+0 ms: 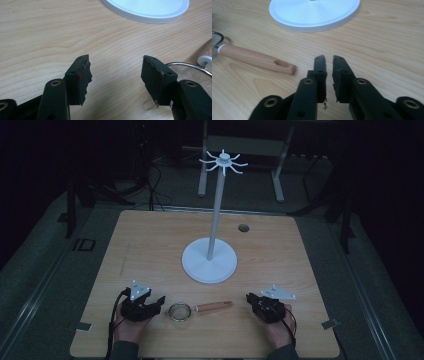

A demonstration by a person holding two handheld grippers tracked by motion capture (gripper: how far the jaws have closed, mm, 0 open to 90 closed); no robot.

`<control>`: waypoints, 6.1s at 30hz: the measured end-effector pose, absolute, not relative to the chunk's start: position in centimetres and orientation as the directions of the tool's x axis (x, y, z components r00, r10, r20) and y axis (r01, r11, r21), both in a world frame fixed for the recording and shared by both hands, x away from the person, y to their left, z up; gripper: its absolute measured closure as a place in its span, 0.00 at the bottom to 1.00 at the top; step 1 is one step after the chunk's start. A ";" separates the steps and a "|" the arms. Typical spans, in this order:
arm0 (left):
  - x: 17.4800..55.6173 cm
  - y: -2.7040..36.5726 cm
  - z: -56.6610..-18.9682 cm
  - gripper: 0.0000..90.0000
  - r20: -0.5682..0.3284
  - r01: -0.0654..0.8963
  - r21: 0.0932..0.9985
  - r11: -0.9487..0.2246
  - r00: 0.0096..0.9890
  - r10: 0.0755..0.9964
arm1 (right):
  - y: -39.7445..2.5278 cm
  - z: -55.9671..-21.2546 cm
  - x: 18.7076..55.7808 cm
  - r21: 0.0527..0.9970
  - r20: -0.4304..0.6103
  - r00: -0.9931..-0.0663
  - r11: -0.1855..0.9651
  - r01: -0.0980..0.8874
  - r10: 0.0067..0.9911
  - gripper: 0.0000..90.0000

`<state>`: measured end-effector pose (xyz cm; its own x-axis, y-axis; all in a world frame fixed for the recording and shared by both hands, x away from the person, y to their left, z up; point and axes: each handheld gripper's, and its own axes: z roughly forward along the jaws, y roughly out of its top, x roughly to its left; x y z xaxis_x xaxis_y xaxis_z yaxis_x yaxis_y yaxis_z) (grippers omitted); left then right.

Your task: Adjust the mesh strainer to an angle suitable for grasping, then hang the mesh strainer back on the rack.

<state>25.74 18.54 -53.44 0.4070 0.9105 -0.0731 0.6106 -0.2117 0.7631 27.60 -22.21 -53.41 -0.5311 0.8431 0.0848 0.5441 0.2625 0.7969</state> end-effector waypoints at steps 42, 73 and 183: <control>28.4 12.3 -50.2 0.53 -0.094 0.532 0.755 -0.383 0.666 0.740 | -24.8 -53.1 28.3 0.799 0.022 -0.432 0.244 0.550 0.901 0.55; 29.2 7.4 -51.3 0.57 -0.095 0.530 0.646 -0.549 0.769 0.632 | -24.7 -52.8 28.0 0.807 0.024 -0.441 0.243 0.538 0.897 0.57; 30.6 6.9 -46.3 0.76 -0.039 0.532 0.711 -0.461 0.684 0.729 | -24.2 -54.0 28.4 0.791 0.016 -0.430 0.251 0.558 0.903 0.52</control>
<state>30.57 6.87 -46.31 0.6836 0.7288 -0.0387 0.5316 -0.4608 0.7106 28.42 -24.23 -53.96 -0.4296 0.9029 0.0162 0.5577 0.2511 0.7911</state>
